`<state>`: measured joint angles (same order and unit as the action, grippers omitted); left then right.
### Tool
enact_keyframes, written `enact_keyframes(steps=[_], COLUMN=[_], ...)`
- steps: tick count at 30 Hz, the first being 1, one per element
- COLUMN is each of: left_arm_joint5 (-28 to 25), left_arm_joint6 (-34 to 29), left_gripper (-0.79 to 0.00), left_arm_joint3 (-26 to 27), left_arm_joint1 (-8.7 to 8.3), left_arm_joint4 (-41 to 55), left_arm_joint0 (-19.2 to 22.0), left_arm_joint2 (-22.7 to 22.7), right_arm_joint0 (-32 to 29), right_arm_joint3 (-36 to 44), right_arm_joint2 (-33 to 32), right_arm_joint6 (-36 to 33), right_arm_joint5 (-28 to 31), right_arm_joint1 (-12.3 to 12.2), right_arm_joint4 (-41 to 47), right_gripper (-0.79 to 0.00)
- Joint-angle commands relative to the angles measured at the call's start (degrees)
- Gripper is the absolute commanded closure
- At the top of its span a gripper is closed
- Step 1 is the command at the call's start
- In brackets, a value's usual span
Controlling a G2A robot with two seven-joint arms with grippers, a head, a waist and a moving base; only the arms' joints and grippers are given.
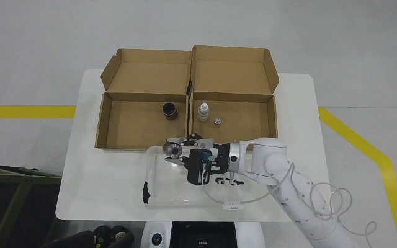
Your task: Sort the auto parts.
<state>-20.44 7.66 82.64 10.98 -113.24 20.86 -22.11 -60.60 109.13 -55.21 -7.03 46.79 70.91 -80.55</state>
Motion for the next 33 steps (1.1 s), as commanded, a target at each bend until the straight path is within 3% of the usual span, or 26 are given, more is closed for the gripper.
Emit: enact_keyframes(steps=[1,14,33], left_arm_joint5=[0.0,0.0,0.0], left_arm_joint6=[0.0,0.0,0.0], left_gripper=[-0.785,-0.785,-0.785], left_arm_joint3=[0.0,0.0,0.0], left_arm_joint1=[0.0,0.0,0.0], left_arm_joint4=[0.0,0.0,0.0], left_arm_joint0=[0.0,0.0,0.0], left_arm_joint2=[0.0,0.0,0.0], right_arm_joint0=[0.07,2.87,12.84], right_arm_joint3=[0.05,-2.92,-15.21], right_arm_joint2=[-0.23,0.21,6.6], right_arm_joint6=[0.62,3.03,-0.28], right_arm_joint5=[-0.69,-3.29,-5.66], right_arm_joint1=[-0.02,0.29,3.0], right_arm_joint4=[-0.42,-1.93,2.65], right_gripper=[0.0,0.0,0.0])
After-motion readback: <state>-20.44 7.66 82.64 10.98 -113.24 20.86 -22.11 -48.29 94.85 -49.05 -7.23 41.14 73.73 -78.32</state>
